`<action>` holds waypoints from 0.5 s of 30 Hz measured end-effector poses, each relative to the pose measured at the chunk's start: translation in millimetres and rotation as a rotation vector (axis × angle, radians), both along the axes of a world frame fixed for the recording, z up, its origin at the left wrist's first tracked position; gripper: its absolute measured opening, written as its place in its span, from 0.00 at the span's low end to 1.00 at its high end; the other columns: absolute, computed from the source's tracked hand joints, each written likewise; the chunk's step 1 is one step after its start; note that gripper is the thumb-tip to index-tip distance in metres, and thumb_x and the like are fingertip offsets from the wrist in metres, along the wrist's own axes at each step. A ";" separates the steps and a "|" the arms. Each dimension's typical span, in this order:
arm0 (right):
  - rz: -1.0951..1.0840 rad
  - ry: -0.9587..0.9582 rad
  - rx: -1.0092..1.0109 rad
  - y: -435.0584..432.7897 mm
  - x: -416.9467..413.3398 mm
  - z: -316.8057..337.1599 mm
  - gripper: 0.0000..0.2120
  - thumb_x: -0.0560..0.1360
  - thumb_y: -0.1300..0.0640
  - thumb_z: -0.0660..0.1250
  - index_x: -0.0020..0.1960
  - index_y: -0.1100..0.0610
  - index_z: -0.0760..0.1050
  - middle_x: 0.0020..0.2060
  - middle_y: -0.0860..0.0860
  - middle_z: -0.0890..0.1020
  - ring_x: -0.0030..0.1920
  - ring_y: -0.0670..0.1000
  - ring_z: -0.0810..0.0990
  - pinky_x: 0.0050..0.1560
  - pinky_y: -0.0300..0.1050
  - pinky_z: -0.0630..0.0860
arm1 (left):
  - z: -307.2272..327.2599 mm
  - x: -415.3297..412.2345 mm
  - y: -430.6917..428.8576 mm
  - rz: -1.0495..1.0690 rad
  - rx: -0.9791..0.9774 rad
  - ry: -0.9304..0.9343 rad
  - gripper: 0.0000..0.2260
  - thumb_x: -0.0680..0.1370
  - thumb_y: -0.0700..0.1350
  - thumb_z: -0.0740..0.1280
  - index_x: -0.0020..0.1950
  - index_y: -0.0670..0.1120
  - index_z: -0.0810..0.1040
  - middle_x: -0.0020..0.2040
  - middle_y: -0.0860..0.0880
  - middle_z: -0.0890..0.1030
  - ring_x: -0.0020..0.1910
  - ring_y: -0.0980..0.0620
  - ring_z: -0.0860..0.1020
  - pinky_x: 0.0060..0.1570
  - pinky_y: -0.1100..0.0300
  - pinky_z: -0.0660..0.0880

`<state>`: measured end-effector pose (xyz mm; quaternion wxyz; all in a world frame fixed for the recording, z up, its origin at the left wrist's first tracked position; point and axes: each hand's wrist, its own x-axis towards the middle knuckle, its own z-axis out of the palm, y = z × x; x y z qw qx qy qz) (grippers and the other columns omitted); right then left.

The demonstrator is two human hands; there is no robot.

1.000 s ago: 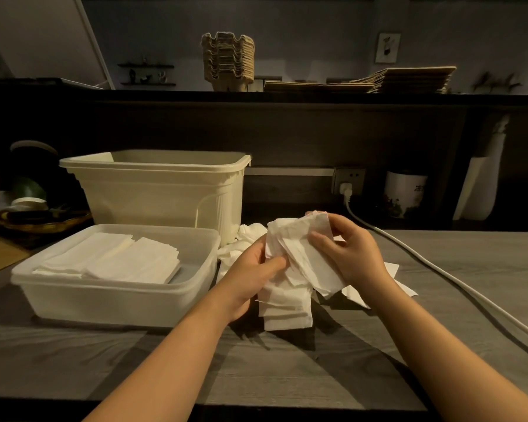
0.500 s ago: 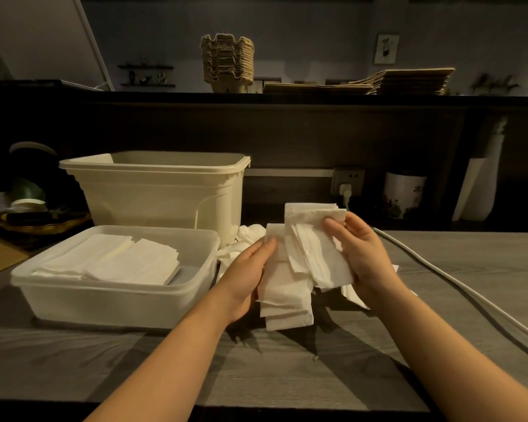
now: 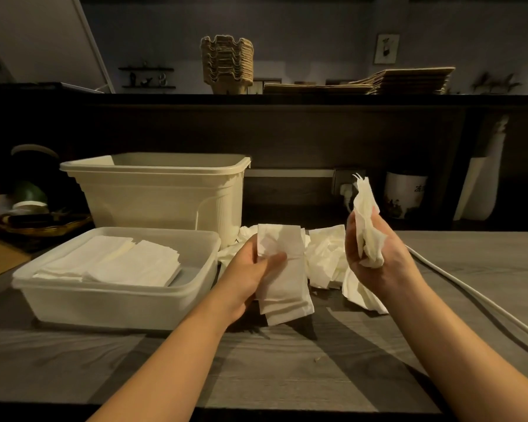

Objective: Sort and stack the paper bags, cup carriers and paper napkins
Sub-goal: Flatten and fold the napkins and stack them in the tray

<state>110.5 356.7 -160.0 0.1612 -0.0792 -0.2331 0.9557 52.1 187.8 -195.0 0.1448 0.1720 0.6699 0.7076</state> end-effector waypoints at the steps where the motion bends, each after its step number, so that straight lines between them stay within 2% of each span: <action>1: 0.004 -0.002 0.011 -0.2 -0.4 0.3 0.20 0.73 0.51 0.67 0.62 0.60 0.74 0.37 0.54 0.81 0.27 0.46 0.82 0.23 0.35 0.75 | -0.6 -0.2 -0.3 -0.006 -0.006 0.005 0.21 0.74 0.45 0.68 0.66 0.53 0.69 0.59 0.49 0.77 0.57 0.48 0.76 0.57 0.47 0.75; 4: 0.077 -0.023 0.086 -1.8 0.8 2.3 0.19 0.74 0.50 0.66 0.59 0.61 0.73 0.28 0.53 0.81 0.23 0.44 0.79 0.20 0.34 0.73 | -2.9 -0.9 -1.7 -0.025 -0.006 0.014 0.22 0.75 0.43 0.68 0.67 0.53 0.66 0.60 0.48 0.75 0.58 0.47 0.75 0.53 0.51 0.77; 6: 0.090 -0.050 0.265 -4.5 2.8 3.8 0.17 0.74 0.50 0.65 0.57 0.59 0.73 0.26 0.52 0.81 0.23 0.44 0.79 0.20 0.34 0.73 | -2.7 -2.6 -0.4 -0.016 -0.021 0.021 0.22 0.77 0.41 0.65 0.68 0.53 0.65 0.63 0.47 0.73 0.61 0.45 0.73 0.57 0.46 0.75; 8: 0.083 -0.004 0.551 -7.5 5.8 2.8 0.13 0.73 0.51 0.64 0.54 0.57 0.74 0.30 0.51 0.82 0.27 0.45 0.81 0.24 0.37 0.76 | -0.8 -5.0 2.4 0.029 -0.047 0.003 0.21 0.79 0.37 0.60 0.70 0.53 0.64 0.65 0.46 0.72 0.63 0.43 0.72 0.61 0.42 0.72; 11: 0.166 0.117 0.854 -11.1 9.3 -1.2 0.14 0.69 0.51 0.64 0.53 0.53 0.75 0.38 0.49 0.83 0.36 0.48 0.83 0.33 0.41 0.80 | 1.8 -6.8 5.9 0.077 -0.081 -0.022 0.23 0.79 0.35 0.55 0.71 0.53 0.63 0.65 0.45 0.71 0.62 0.41 0.71 0.61 0.40 0.71; 13: 0.199 0.128 0.995 -12.8 9.2 -5.0 0.14 0.68 0.51 0.65 0.52 0.53 0.76 0.38 0.47 0.84 0.38 0.48 0.83 0.35 0.41 0.79 | 1.8 -5.1 5.6 0.091 -0.073 -0.045 0.19 0.79 0.36 0.55 0.66 0.55 0.67 0.62 0.45 0.73 0.60 0.41 0.73 0.58 0.40 0.73; 15: 0.189 0.120 1.037 -14.5 7.3 -7.6 0.13 0.68 0.51 0.65 0.51 0.53 0.77 0.38 0.46 0.84 0.38 0.47 0.83 0.36 0.40 0.79 | 1.3 -2.3 4.3 0.076 -0.040 -0.064 0.12 0.79 0.41 0.59 0.56 0.58 0.72 0.59 0.46 0.77 0.57 0.42 0.75 0.57 0.42 0.74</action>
